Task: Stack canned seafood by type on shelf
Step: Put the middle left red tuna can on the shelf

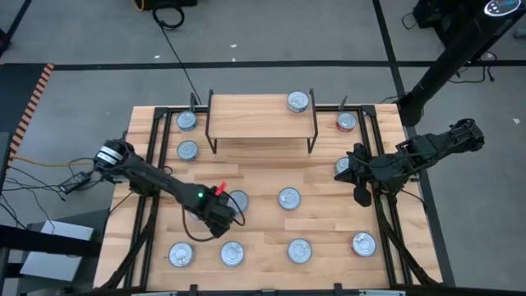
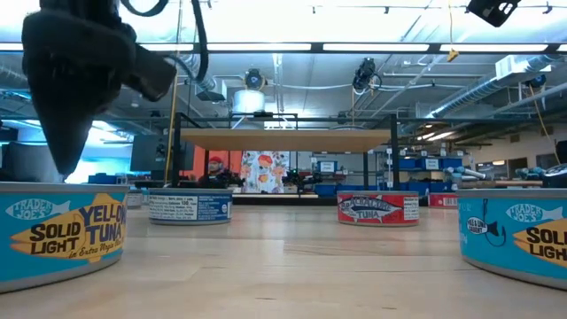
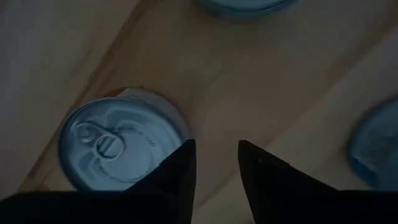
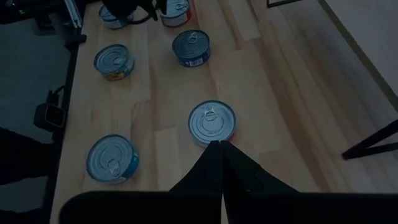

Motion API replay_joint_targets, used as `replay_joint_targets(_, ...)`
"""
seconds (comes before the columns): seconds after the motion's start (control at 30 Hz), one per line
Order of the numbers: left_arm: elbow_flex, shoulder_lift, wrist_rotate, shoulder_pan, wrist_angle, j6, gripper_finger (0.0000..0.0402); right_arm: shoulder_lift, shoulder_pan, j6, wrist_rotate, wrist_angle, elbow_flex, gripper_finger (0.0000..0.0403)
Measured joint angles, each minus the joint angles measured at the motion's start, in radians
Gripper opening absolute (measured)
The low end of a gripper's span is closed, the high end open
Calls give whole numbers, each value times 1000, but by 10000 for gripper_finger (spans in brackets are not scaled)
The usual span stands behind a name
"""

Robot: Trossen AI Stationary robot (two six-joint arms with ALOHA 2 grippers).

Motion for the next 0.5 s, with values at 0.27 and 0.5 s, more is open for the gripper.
replay_joint_targets(0.27,-40,20,34,-1,64,-17,87,0,0,-11,-5,0,0,6)
replay_joint_targets(0.5,-103,28,72,-1,74,-37,44,0,0,-11,-6,0,0,6)
